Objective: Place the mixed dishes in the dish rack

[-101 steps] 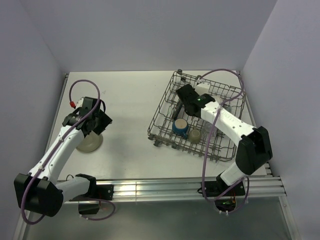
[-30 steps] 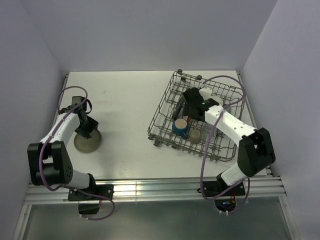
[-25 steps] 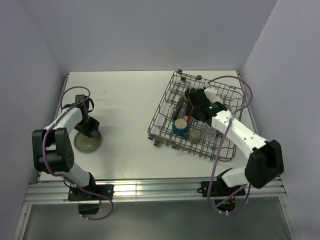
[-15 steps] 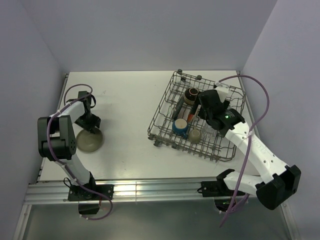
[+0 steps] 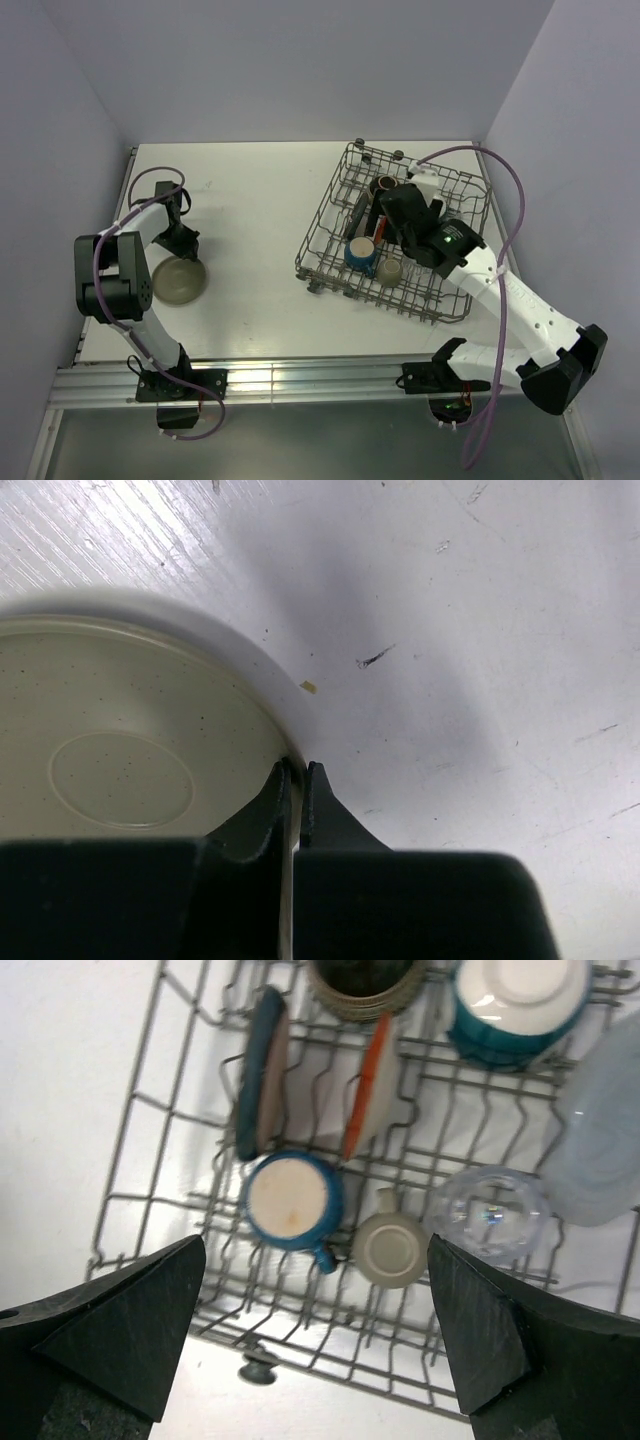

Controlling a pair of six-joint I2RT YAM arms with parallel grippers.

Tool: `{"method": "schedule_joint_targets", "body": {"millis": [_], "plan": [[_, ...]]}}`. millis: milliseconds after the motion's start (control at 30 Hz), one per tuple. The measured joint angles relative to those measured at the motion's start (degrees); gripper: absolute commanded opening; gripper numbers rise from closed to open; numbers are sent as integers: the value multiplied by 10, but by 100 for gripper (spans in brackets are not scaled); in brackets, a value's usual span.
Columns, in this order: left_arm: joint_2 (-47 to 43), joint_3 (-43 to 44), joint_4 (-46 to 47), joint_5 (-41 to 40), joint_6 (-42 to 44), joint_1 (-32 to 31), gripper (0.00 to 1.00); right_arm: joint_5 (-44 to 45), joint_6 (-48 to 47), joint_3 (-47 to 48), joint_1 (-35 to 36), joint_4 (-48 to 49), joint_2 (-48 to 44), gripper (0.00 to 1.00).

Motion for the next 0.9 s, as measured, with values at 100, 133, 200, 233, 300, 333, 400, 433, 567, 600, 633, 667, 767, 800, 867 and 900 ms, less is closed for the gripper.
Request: {"method": "schedule_joint_targets", "body": {"millis": [100,133,200,233,300,333,400,433,567,600,633,667,767,800,867,900], "plan": [[-9,-9,8,5,4,0,0,5,2,24,48,-2,23,100],[-16,-16,12,9,6,0,0,-2,2,27,57,3,29,100],[-34,-32,17,21,10,0,0,-30,2,26,74,26,40,100],[-45,-40,20,28,13,0,0,-51,2,23,76,45,43,100],[-72,-52,19,40,18,0,0,-109,-2,5,76,102,47,100],[-87,-57,18,48,20,0,0,-131,-2,-6,76,132,47,100],[-118,-60,14,65,22,0,0,-179,-4,-35,84,205,56,99],[-131,-61,14,75,24,0,0,-192,-5,-44,90,230,63,99],[-170,-63,14,116,26,-5,0,-236,-13,-46,130,329,142,98],[-178,-65,14,125,26,-6,0,-244,-16,-38,141,345,170,98],[-186,-68,14,135,26,-8,0,-246,-19,-25,153,355,201,98],[-193,-72,14,144,25,-9,0,-248,-23,-13,162,365,229,98],[-215,-81,12,166,26,-12,0,-246,-38,29,193,386,309,98],[-222,-83,11,172,25,-12,0,-247,-42,36,199,393,324,98],[-236,-84,7,186,26,-12,0,-256,-50,46,213,417,353,98],[-242,-84,7,192,25,-12,0,-260,-52,47,217,426,360,98]]}}
